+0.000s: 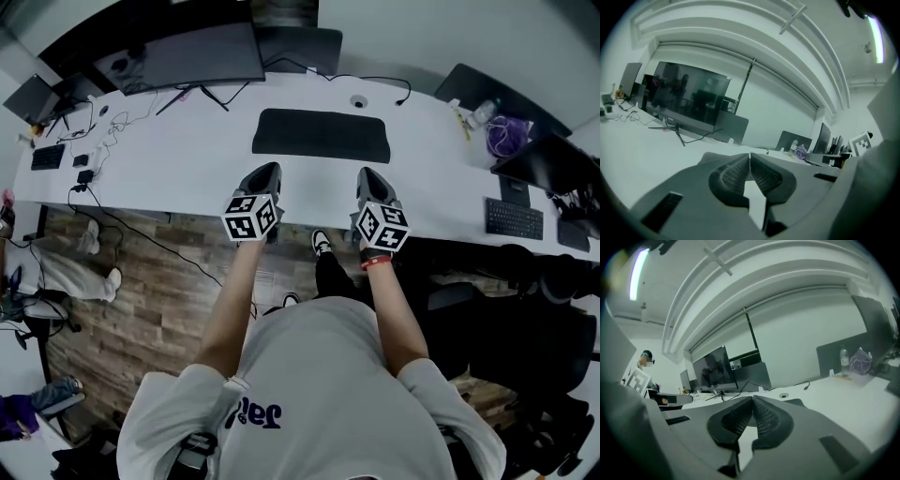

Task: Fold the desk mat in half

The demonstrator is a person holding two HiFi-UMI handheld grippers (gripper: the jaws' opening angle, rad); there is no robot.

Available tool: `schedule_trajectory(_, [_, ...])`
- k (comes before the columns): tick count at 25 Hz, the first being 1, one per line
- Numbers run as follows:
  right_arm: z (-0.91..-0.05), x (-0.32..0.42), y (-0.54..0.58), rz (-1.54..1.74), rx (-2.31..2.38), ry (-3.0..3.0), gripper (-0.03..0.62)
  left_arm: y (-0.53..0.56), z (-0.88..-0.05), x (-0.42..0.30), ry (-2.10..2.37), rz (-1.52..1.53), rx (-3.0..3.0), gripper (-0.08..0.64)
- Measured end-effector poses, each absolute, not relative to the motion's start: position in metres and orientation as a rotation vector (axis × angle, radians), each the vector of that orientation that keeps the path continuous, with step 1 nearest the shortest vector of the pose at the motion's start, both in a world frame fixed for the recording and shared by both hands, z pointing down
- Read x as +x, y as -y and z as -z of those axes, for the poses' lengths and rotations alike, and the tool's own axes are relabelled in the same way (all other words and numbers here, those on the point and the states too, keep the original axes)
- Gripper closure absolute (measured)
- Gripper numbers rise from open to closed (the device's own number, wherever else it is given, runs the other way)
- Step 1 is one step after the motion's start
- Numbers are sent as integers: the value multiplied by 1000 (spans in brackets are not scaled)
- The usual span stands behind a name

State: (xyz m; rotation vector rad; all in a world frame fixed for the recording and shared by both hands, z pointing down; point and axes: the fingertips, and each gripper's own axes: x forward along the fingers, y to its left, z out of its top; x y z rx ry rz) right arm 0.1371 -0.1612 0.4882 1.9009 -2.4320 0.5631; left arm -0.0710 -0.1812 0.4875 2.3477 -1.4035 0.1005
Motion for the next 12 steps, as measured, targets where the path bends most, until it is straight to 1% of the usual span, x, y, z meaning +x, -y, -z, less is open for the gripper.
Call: schedule_trajectory(12, [-465,128,89,-310,1885,2407,591,117,-465,-66,1502,-126,2513,532])
